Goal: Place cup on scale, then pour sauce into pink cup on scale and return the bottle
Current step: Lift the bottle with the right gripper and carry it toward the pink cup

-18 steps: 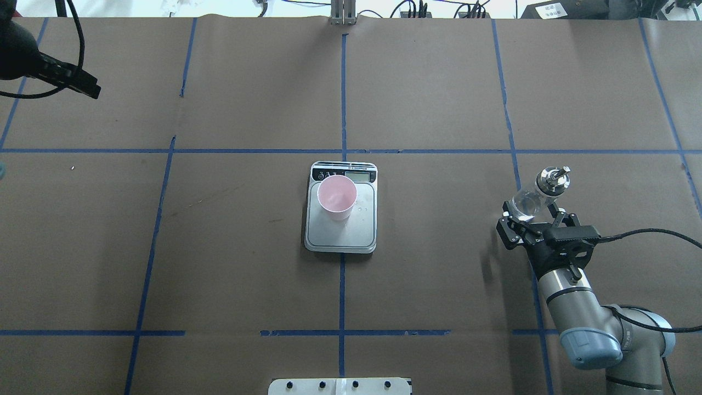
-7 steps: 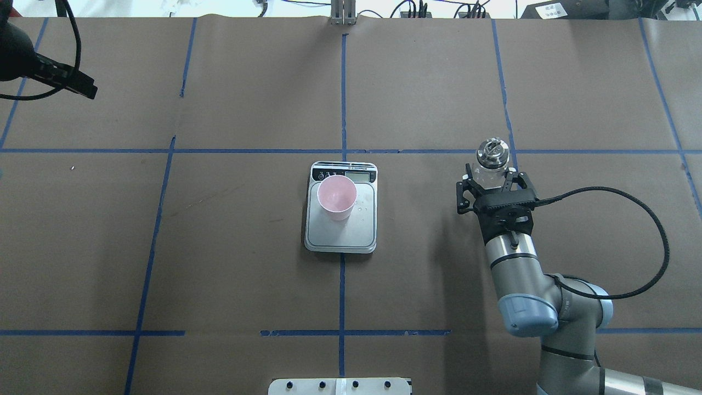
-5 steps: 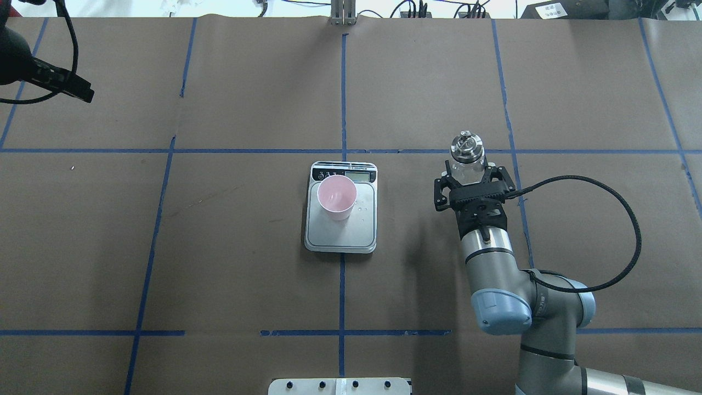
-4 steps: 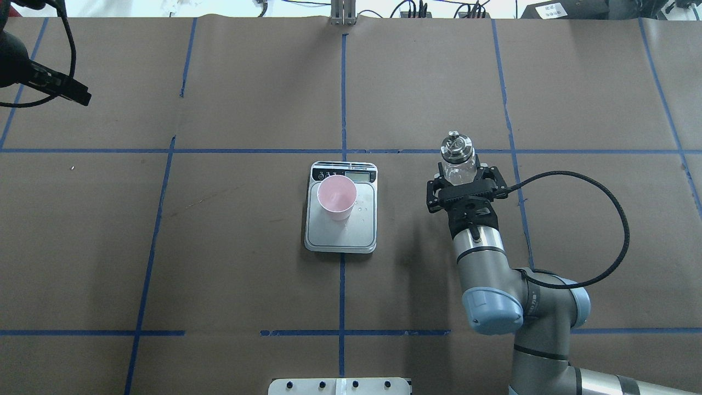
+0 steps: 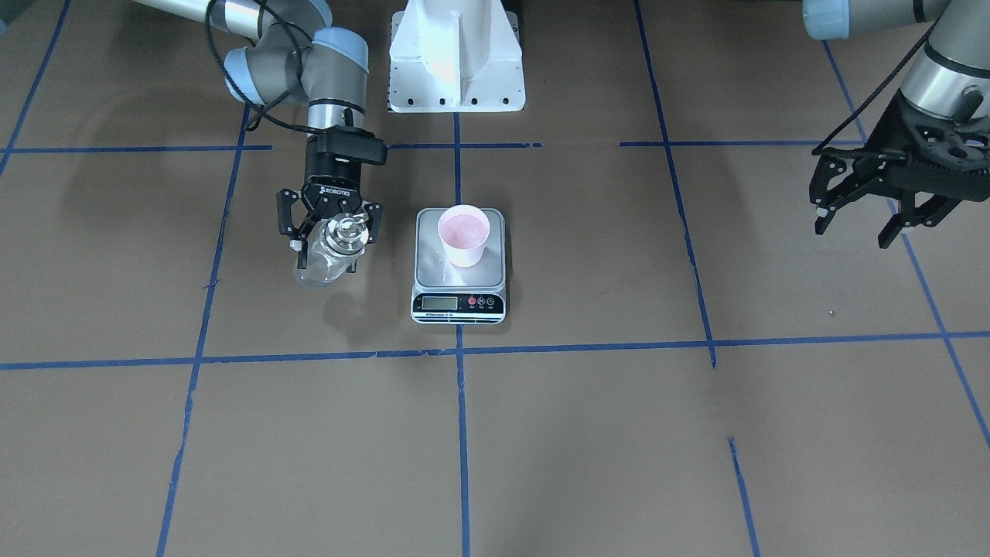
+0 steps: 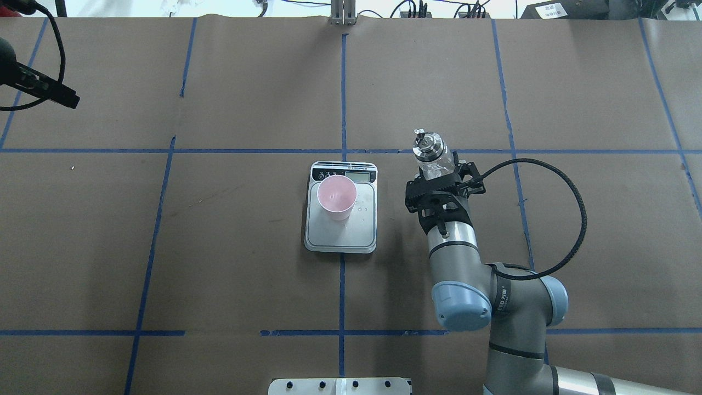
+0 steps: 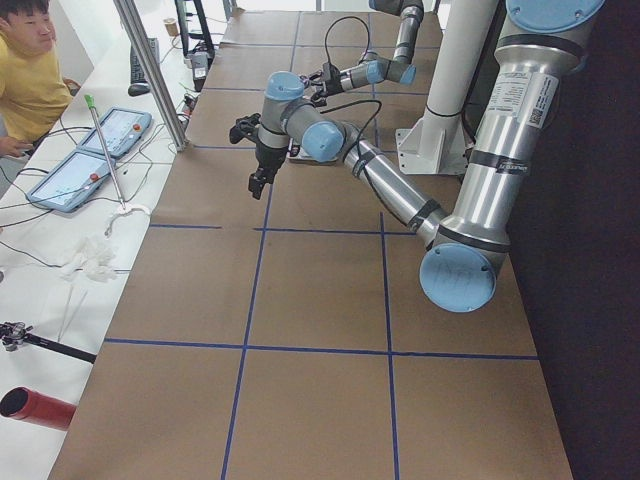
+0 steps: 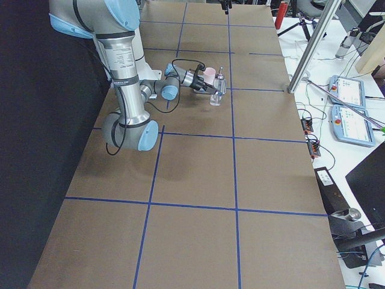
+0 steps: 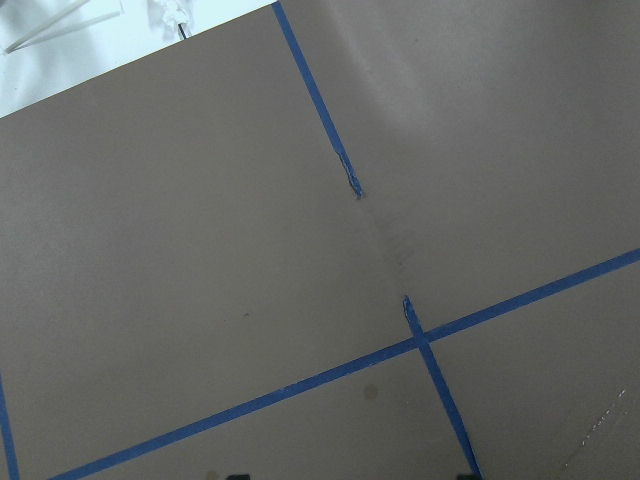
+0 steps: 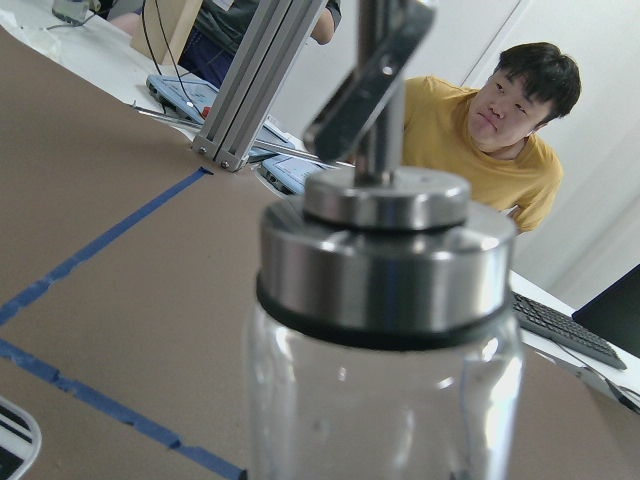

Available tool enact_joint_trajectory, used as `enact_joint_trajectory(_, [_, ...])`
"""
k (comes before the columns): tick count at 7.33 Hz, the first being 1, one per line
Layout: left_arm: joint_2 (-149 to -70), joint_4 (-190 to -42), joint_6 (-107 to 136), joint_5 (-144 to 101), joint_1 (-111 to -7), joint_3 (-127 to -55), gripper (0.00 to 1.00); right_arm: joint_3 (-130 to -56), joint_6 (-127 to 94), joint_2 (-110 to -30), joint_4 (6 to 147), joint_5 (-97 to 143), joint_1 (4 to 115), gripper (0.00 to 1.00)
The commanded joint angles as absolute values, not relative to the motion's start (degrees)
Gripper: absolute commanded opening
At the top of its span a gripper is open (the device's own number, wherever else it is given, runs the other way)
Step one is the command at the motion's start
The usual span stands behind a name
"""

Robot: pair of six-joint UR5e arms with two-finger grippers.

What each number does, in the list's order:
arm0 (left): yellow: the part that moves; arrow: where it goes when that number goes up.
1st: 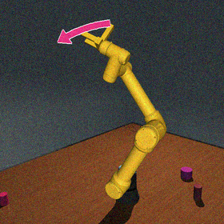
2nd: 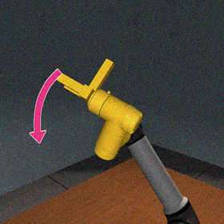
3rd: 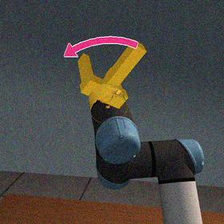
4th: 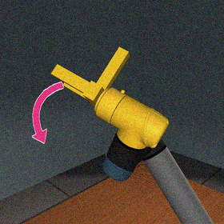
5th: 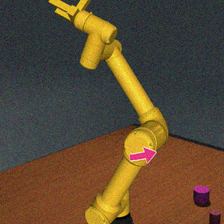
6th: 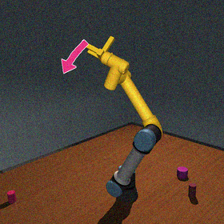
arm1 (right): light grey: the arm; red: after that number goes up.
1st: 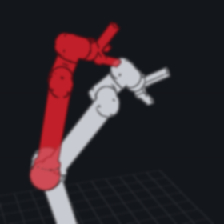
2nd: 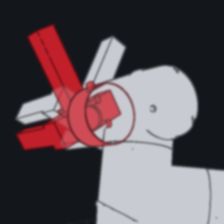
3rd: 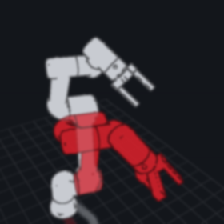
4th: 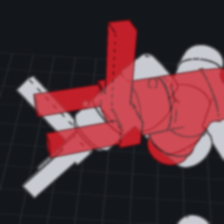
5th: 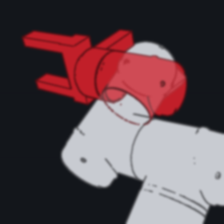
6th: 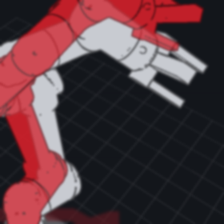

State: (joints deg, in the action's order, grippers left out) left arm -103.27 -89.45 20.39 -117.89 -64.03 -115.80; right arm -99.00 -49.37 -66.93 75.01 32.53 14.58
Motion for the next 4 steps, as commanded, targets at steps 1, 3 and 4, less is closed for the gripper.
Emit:
enact_joint_trajectory(1, [-103.01,-89.47,19.95,-117.95,-64.07,-115.58,0.75,-101.68,-49.22,-62.51,93.70,32.34,14.33,0.00])
enact_joint_trajectory(3, [-103.01,-89.47,19.95,-117.95,-63.99,-115.49,0.75,-102.13,-49.22,-60.47,102.81,31.12,13.98,0.00])
enact_joint_trajectory(4, [-103.09,-89.47,19.95,-117.95,-63.98,-115.58,0.75,-101.69,-47.74,-60.73,103.88,27.63,12.76,0.00])
